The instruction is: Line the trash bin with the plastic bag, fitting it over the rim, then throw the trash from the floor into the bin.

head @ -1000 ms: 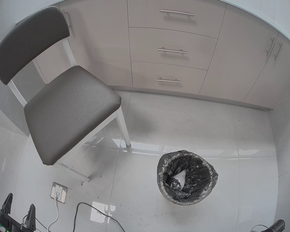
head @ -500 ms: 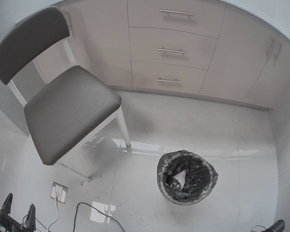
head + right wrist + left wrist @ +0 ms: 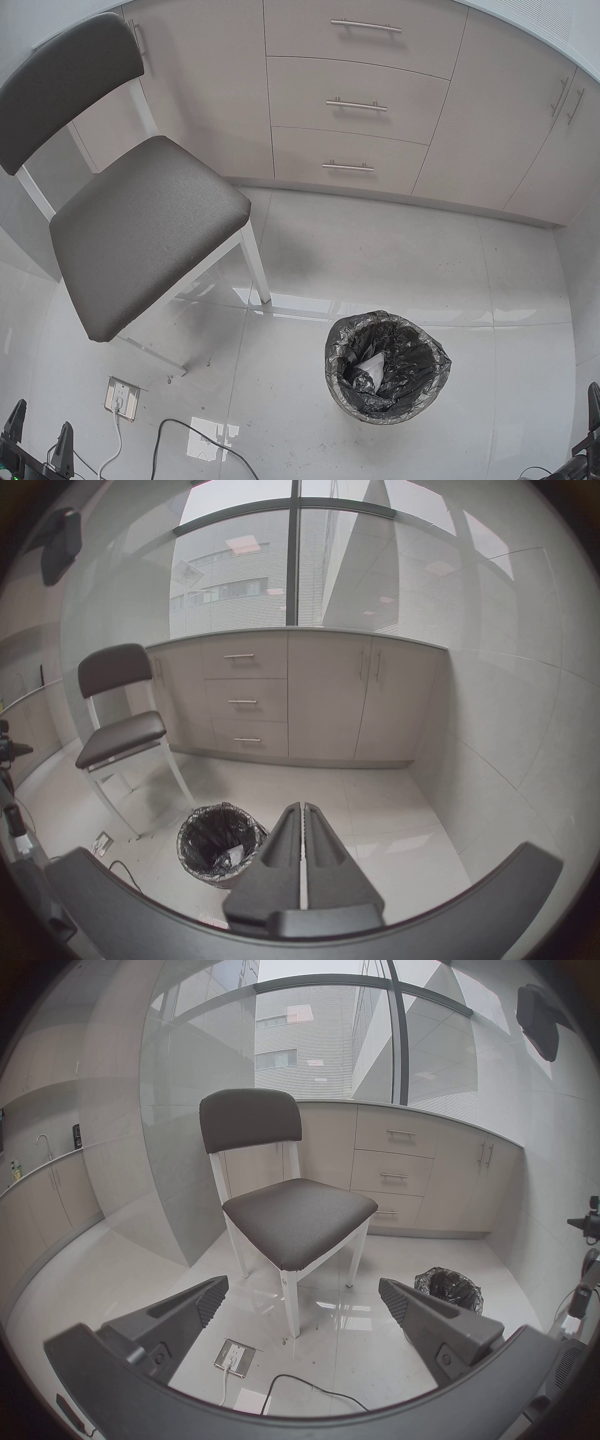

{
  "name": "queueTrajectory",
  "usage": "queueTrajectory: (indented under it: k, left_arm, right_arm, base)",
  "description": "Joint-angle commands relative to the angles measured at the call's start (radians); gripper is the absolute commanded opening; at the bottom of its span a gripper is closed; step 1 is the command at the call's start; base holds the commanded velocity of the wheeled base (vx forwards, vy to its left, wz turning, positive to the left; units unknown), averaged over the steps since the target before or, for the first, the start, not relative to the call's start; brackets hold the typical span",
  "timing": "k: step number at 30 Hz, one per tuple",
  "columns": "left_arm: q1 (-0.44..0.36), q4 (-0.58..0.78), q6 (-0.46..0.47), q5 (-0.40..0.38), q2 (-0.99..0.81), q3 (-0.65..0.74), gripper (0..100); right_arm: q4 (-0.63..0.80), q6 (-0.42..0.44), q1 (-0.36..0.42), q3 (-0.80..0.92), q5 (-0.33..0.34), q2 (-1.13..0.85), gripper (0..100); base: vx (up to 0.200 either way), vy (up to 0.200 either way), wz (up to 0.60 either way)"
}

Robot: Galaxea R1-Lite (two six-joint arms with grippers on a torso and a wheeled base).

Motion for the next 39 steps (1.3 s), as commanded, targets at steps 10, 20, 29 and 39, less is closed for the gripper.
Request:
queueTrajectory:
  k: [10, 20, 29, 39]
  left_arm:
    - [0.000, 0.000, 0.000, 0.000, -0.016, 0.016, 100]
    - [0.000, 0.000, 0.000, 0.000, -0.016, 0.016, 100]
    - [0.000, 0.000, 0.000, 0.000, -0.016, 0.017, 100]
    - [0.000, 0.000, 0.000, 0.000, -0.016, 0.017, 100]
  right_arm:
    - [0.019, -0.026, -0.001, 0.038, 0.138, -0.012, 0]
    - [0.059, -0.004, -0.001, 0.035, 0.093, -0.010, 0]
    - [0.054, 0.000, -0.001, 0.038, 0.092, -0.010, 0]
    - [0.062, -0.003, 0.001, 0.033, 0.093, -0.007, 0]
  base:
    - [0.000, 0.000, 0.00]
    - [0.000, 0.000, 0.00]
    - [0.000, 0.000, 0.00]
    - [0.000, 0.000, 0.00]
